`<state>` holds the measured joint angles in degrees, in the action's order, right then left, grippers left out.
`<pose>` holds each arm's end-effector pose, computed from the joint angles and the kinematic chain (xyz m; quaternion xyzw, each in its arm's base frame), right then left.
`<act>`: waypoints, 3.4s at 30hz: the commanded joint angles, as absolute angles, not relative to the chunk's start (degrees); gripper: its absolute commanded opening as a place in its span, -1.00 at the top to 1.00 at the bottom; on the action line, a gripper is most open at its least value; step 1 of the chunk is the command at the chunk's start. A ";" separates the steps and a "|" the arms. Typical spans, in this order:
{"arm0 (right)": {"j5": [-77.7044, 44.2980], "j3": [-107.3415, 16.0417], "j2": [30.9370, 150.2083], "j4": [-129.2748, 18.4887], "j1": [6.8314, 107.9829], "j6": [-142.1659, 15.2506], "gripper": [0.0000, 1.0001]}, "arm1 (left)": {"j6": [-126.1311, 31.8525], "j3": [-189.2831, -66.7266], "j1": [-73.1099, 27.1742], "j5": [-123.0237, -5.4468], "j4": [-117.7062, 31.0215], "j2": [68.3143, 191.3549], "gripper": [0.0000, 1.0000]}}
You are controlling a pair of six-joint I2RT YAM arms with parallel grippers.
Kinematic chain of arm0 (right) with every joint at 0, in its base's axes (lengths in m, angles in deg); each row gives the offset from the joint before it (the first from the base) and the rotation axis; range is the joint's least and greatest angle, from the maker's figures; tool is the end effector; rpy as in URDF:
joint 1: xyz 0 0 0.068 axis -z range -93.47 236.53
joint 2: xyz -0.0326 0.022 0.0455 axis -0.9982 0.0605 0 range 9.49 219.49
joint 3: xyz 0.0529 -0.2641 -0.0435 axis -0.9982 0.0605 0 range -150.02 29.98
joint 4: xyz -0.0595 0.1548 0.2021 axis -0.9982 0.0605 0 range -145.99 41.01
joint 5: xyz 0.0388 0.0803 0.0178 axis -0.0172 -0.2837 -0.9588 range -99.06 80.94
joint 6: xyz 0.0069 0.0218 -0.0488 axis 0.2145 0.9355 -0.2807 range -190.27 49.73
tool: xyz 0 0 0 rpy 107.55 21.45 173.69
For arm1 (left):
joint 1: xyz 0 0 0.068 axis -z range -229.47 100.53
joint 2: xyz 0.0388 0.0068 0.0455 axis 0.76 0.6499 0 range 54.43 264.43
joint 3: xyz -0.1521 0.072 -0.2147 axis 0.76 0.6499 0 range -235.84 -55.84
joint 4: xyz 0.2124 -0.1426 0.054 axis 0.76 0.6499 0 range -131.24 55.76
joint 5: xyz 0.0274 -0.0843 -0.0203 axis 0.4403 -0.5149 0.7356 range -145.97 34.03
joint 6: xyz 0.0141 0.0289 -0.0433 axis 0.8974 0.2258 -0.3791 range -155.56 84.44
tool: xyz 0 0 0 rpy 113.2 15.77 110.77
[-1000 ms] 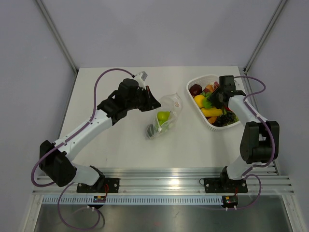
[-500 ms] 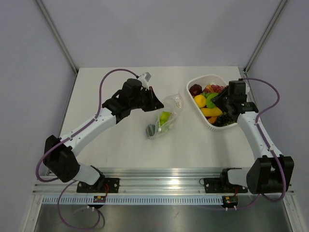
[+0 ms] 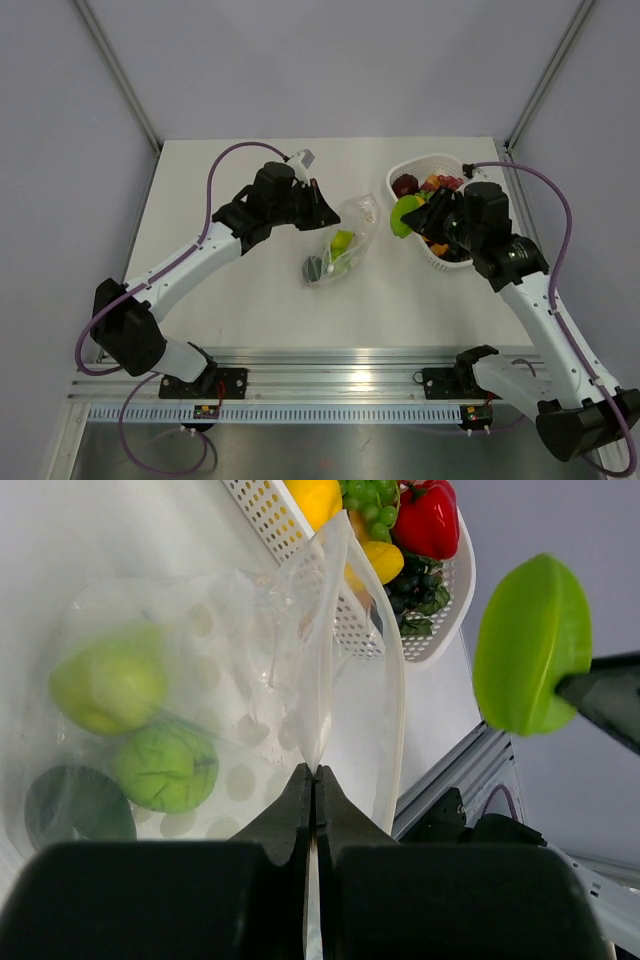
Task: Place the food in the zip-top bag and seal the zipper
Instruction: Place the fake fruit in the zipper food storage bag, then pick up the fake fruit from the bin.
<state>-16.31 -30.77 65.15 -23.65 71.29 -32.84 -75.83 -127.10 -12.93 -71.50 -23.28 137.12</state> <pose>0.1985 0.0587 0.3631 0.1317 0.8425 0.2790 0.4417 0.2617 -0.2059 0.3325 0.0403 0.8572 -0.4020 0.3194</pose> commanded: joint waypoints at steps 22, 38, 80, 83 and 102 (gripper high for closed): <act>-13.55 -38.48 80.15 -30.06 53.13 -30.72 0.59 | -75.37 -125.89 -12.99 -74.96 -25.51 133.80 1.00; -14.33 -39.71 88.41 -29.27 53.14 -31.86 0.46 | -76.16 -123.60 -12.99 -75.13 -27.61 131.69 1.00; 10.78 -36.89 85.25 -19.69 83.89 -44.33 -0.68 | -75.46 -123.34 -12.11 -69.68 -23.40 129.93 1.00; 12.29 -38.65 88.32 -19.51 84.86 -45.92 -0.79 | -74.59 -123.25 -12.11 -69.95 -23.40 129.75 1.00; 3.16 -41.20 100.27 -26.54 84.87 -39.16 -0.53 | -71.86 -124.21 -12.11 -72.76 -22.08 130.89 1.00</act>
